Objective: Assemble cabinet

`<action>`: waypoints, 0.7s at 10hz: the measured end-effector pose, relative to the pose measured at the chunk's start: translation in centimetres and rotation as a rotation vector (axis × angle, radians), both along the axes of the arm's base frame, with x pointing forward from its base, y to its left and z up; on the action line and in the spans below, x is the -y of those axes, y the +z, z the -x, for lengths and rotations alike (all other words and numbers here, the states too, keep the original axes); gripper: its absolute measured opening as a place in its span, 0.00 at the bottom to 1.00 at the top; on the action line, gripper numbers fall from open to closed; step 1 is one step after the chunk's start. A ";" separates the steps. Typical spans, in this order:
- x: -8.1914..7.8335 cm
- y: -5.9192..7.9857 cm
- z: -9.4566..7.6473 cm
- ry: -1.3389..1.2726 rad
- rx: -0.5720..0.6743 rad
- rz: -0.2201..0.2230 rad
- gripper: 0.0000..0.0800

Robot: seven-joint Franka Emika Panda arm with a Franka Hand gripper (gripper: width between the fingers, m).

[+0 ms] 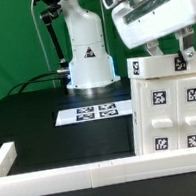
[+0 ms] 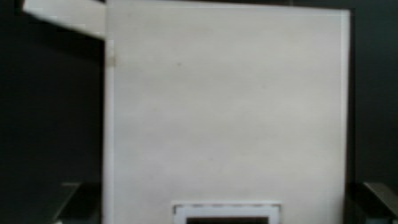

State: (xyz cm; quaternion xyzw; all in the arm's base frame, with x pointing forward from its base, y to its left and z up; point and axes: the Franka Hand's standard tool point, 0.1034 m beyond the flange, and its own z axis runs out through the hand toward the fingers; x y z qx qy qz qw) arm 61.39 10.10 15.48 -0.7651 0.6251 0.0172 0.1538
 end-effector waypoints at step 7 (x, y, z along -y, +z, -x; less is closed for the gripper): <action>0.2 -0.2 0.1 -0.479 -0.138 -0.128 0.85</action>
Offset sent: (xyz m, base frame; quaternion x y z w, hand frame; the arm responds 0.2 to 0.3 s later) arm -0.0036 -0.0120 -0.0025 -0.0151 -0.0020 0.2603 0.9654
